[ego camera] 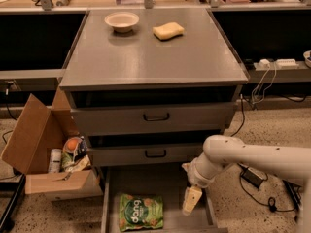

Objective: Pick green rice chip bag from bottom drawer and place on counter

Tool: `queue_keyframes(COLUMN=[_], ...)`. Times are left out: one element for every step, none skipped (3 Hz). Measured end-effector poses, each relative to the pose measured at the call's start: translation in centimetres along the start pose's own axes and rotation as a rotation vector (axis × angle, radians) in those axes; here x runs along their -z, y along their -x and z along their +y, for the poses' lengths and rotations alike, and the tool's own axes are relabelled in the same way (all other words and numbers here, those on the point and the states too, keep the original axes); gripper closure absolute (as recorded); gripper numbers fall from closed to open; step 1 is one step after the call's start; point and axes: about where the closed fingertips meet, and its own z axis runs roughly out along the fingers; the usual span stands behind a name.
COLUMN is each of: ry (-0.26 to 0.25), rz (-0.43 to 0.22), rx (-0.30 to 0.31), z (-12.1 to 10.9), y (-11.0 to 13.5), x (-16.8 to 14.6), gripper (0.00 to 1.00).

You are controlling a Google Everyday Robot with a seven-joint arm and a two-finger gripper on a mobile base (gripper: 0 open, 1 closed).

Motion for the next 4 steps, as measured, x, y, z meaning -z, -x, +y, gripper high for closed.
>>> queue_keyframes(ry=[0.026,0.101,0.102,0.111], rz=[0.001,-0.043,-0.033,0.06], rx=[0.016,0.016,0.014,-0.008], z=[-2.1,-3.2,-3.4,-4.6], y=[-1.0,-2.1,-2.2,-3.4], x=[-5.9,-13.2,-13.6,-17.7], gripper=[0.0,0.0,0.0,0.0])
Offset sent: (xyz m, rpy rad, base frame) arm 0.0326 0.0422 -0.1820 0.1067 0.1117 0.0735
